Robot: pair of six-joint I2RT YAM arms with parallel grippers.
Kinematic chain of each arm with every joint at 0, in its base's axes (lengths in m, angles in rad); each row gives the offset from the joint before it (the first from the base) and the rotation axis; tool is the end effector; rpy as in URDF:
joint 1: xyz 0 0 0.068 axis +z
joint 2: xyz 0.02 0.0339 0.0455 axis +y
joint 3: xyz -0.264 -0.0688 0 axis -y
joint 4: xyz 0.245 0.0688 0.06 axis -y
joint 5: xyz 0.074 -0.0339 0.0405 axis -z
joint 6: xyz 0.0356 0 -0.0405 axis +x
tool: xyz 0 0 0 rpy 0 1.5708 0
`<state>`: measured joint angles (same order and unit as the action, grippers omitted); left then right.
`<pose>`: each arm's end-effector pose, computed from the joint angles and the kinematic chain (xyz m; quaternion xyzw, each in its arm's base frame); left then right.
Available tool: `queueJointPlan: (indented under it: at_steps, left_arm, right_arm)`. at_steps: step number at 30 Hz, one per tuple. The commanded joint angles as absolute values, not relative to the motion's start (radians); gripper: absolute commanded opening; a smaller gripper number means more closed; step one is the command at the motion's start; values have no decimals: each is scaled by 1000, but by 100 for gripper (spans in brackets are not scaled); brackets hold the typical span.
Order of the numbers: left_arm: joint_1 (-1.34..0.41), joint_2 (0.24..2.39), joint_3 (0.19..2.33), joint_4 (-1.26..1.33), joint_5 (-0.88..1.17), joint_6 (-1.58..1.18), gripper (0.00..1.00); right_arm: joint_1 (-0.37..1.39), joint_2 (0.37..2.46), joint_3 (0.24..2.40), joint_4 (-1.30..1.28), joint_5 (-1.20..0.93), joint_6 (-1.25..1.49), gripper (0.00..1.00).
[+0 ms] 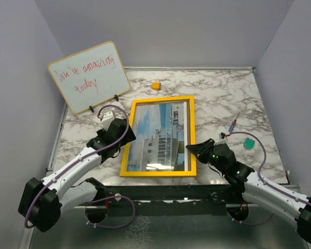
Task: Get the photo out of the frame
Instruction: Turn over the photo frame at the center of the board.
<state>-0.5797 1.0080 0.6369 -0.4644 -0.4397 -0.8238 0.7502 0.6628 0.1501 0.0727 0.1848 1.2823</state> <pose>0.1760 -0.0971 0.2251 -0.1887 0.8944 -0.0710 0.3993 0.1167 0.0998 0.1616 0.2688 0.7982 0.4125 0.3471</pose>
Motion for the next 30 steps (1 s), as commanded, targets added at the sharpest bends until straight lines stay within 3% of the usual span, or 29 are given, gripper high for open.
queueJointPlan:
  at_steps: [1, 6, 12, 19, 25, 30]
  left_arm:
    - [-562, 1027, 567, -311, -391, -857, 99]
    - [-551, 1111, 534, -272, -380, -852, 99]
    - [-548, 1158, 507, -226, -365, -852, 99]
    - [-543, 1128, 505, -231, -379, -827, 99]
    - [-534, 1120, 519, -284, -424, -829, 99]
    - [-531, 1070, 553, -322, -494, -804, 99]
  right_arm:
    - [741, 689, 63, -50, 156, 1246, 0]
    - [738, 742, 63, -76, 207, 1227, 2]
    - [732, 828, 79, -149, 265, 1263, 18]
    - [732, 859, 128, -230, 307, 1260, 45]
    - [730, 861, 140, -242, 299, 1258, 48]
    - [730, 845, 240, -356, 313, 1209, 61]
